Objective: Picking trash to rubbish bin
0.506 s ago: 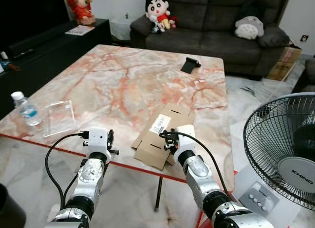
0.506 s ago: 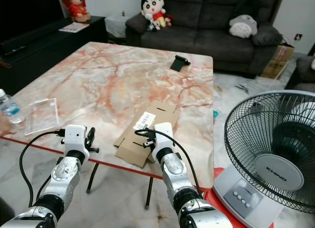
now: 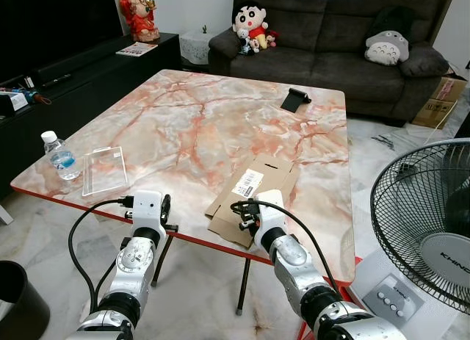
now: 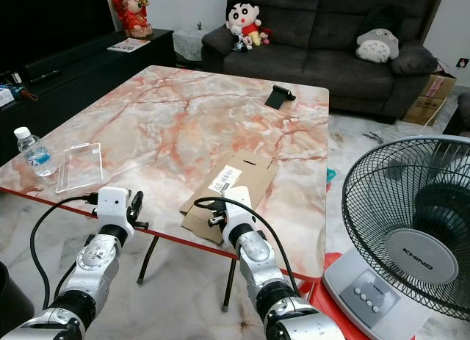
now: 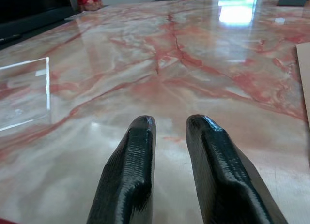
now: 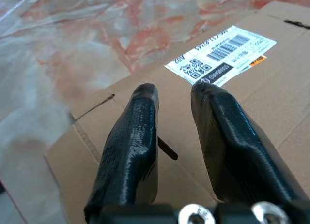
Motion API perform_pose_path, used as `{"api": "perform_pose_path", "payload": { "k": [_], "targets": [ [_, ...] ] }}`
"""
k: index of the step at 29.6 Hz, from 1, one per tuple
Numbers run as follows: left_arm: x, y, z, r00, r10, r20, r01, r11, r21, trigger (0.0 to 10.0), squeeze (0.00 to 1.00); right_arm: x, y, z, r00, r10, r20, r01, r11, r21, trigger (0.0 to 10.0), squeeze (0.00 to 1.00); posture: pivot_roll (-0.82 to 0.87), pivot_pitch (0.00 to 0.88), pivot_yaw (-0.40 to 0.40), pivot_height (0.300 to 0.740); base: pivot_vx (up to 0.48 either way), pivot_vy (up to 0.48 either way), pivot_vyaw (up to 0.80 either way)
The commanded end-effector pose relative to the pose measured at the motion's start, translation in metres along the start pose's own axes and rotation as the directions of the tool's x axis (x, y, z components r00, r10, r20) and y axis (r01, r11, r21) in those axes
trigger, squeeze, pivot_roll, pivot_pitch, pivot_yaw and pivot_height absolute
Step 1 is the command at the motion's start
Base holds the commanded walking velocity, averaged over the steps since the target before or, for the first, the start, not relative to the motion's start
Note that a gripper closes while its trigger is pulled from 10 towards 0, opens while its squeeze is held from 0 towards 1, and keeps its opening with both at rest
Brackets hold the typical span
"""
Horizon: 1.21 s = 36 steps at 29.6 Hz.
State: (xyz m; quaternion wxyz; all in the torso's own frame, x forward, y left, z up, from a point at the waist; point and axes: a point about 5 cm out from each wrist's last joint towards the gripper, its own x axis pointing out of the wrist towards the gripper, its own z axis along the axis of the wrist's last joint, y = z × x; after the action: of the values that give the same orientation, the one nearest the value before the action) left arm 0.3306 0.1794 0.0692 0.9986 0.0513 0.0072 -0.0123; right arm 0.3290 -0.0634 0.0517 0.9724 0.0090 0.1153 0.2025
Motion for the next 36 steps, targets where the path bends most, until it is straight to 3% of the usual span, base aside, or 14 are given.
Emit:
{"api": "perform_pose_path", "payload": {
  "k": [1,9,22,36],
  "targets": [
    [-0.001,0.0,-0.002,1.0,-0.006,-0.013,0.006,1.0,-0.006,10.0,0.0,0.004,0.002,0.005,1.0,0.012,-0.006,-0.012,1.0,-0.015,10.0,0.0,0.05,0.0,-0.021,0.74,0.0,0.0,0.0],
    [-0.001,-0.002,-0.003,0.999,-0.022,-0.026,0.022,1.0,-0.011,10.0,0.0,0.001,-0.001,-0.008,0.994,-0.018,-0.106,0.009,0.997,-0.081,10.0,0.0,0.05,0.0,-0.022,0.74,0.0,0.0,0.0],
    [-0.003,-0.007,-0.007,0.998,-0.053,-0.046,0.052,0.998,-0.022,10.0,0.0,-0.012,-0.011,-0.027,0.99,-0.022,-0.139,0.006,0.993,-0.117,10.0,0.0,0.05,0.0,-0.022,0.74,0.0,0.0,0.0],
    [-0.005,-0.013,-0.011,0.996,-0.075,-0.057,0.073,0.997,-0.033,10.0,0.0,-0.043,-0.032,-0.055,0.99,-0.012,-0.141,-0.008,0.991,-0.135,10.0,0.0,0.01,0.0,-0.022,0.74,0.0,0.0,0.0]
  ]
}}
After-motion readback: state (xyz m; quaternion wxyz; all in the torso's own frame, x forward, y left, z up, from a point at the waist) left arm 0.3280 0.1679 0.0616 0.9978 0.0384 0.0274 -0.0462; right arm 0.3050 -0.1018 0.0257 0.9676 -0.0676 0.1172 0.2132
